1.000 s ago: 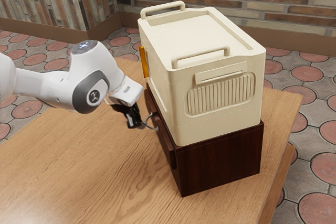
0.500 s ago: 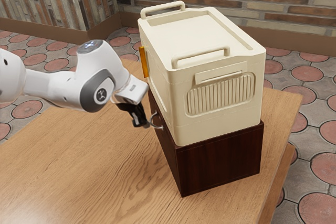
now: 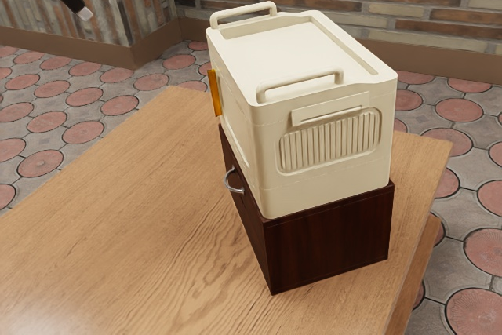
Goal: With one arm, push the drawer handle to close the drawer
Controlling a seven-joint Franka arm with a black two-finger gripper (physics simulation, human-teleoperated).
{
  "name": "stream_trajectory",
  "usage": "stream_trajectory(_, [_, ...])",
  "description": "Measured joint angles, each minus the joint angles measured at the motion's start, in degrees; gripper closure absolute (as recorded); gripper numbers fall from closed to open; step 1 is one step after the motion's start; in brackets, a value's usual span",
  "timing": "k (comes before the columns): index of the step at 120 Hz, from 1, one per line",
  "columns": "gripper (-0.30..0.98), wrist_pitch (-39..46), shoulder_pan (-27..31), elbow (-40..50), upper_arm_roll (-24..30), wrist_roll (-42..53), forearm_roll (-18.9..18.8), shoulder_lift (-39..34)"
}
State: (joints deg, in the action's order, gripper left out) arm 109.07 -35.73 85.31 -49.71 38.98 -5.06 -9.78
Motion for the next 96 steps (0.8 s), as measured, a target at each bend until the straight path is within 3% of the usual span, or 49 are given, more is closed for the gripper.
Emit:
stream_trajectory(9, [0.1,-4.55,1.99,-7.41,-1.03,-2.58,-1.17,-0.11])
stream_trajectory(16, [0.08,-7.21,2.23,-10.78,1.55,-4.4,-1.74,0.94])
stream_trajectory(31, [0.05,-12.8,1.22,-11.95,2.95,-8.31,-2.07,6.73])
stream_trajectory(54, [0.03,-17.71,3.71,-11.66,3.11,-13.3,0.78,12.07])
stream_trajectory(96, [0.02,-20.12,7.77,-11.39,3.12,-18.79,1.99,13.04])
